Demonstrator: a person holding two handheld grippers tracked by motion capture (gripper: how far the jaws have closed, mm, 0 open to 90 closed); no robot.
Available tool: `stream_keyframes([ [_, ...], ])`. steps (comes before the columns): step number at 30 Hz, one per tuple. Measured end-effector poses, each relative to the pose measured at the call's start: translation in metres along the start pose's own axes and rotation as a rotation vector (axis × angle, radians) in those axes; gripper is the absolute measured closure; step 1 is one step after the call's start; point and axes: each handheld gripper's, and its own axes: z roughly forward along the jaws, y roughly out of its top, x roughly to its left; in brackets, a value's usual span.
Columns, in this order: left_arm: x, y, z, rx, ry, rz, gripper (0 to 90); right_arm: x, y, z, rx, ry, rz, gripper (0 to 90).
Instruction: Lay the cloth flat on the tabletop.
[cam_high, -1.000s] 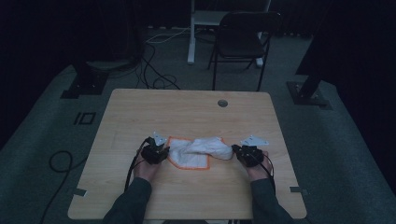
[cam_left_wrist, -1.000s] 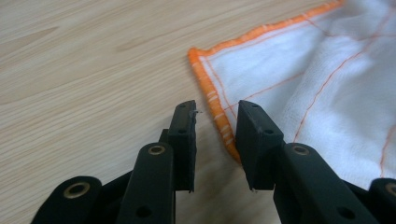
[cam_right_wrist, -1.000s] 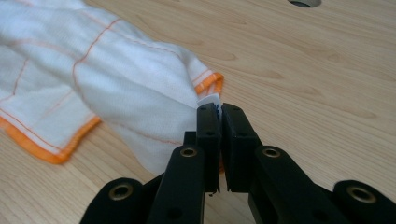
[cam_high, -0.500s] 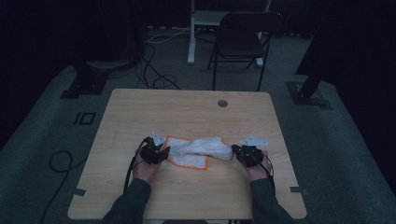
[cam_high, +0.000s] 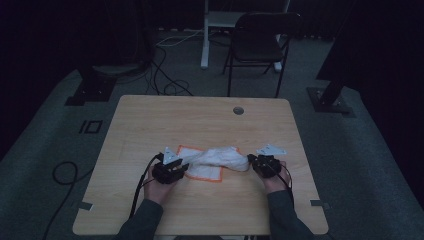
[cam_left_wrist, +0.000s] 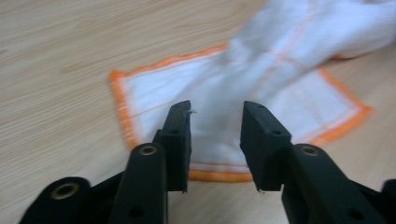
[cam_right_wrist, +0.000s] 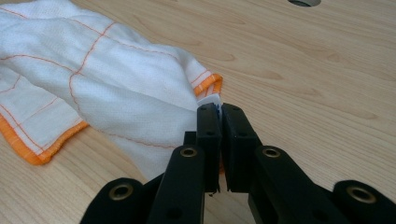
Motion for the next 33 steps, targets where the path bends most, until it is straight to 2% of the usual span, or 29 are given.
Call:
stream_keyframes([
  [4, -0.016, 0.003, 0.003, 0.008, -0.052, 0.059, 71.7, 0.001, 0.000, 0.000, -0.002, 0.000, -0.002, 86.6],
  [9, -0.038, 0.007, 0.019, 0.031, -0.105, 0.121, 72.5, 0.001, 0.001, 0.001, -0.005, 0.000, 0.003, 86.6],
  [13, -0.051, 0.010, 0.036, 0.058, -0.121, 0.150, 71.7, 0.001, 0.001, 0.001, -0.006, 0.000, 0.006, 86.6],
  [17, -0.056, 0.007, 0.049, 0.110, -0.123, 0.159, 71.6, 0.000, 0.001, 0.000, -0.008, 0.001, 0.010, 86.6],
  [20, -0.052, 0.002, 0.046, 0.115, -0.123, 0.140, 73.7, -0.001, 0.001, 0.000, -0.010, -0.001, 0.014, 86.6],
  [24, -0.045, -0.006, 0.035, 0.119, -0.114, 0.149, 76.0, -0.003, 0.001, 0.000, -0.011, -0.002, 0.016, 86.6],
  [33, -0.008, -0.034, -0.002, 0.119, -0.059, 0.109, 77.0, -0.004, 0.001, -0.001, -0.010, -0.004, 0.018, 86.6],
])
